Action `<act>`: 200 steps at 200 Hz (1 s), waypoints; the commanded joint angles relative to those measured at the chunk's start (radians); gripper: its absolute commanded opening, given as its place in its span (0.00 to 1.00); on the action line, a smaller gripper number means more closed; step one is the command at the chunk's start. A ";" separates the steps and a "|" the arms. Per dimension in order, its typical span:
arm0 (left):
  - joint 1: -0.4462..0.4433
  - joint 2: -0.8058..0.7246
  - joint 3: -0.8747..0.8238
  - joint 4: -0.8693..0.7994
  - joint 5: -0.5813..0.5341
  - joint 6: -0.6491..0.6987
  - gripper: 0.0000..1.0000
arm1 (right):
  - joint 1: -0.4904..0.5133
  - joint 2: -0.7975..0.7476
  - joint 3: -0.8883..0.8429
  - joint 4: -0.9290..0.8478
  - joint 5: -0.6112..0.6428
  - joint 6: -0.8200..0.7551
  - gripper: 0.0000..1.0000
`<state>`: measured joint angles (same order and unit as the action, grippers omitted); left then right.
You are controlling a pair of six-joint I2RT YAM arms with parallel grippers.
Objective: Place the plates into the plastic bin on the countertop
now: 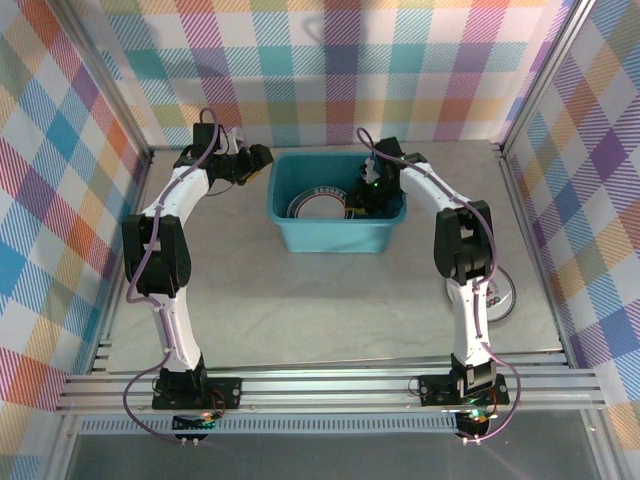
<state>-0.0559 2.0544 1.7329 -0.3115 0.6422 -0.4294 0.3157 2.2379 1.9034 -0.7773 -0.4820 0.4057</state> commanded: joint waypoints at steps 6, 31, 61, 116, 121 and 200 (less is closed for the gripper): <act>0.005 0.027 0.037 -0.015 -0.023 -0.001 0.69 | -0.001 -0.021 -0.013 0.003 0.034 0.010 0.33; 0.005 0.042 0.061 -0.027 -0.026 -0.002 0.69 | 0.000 -0.036 0.000 0.018 0.027 0.008 0.45; 0.003 0.040 0.067 -0.019 -0.032 -0.008 0.69 | 0.000 -0.081 0.010 0.053 -0.005 -0.016 0.61; -0.010 0.011 0.035 -0.001 -0.045 -0.011 0.69 | 0.000 -0.184 0.034 0.064 -0.042 -0.085 0.74; -0.010 0.008 0.032 0.000 -0.045 -0.010 0.69 | 0.000 -0.194 0.035 0.065 -0.045 -0.086 0.74; -0.018 -0.034 -0.009 0.062 -0.042 -0.010 0.69 | -0.078 -0.433 -0.098 0.093 0.057 -0.094 0.81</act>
<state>-0.0589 2.0830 1.7466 -0.2886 0.5930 -0.4412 0.2977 1.9209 1.8790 -0.7097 -0.4782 0.3241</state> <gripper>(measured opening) 0.688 0.807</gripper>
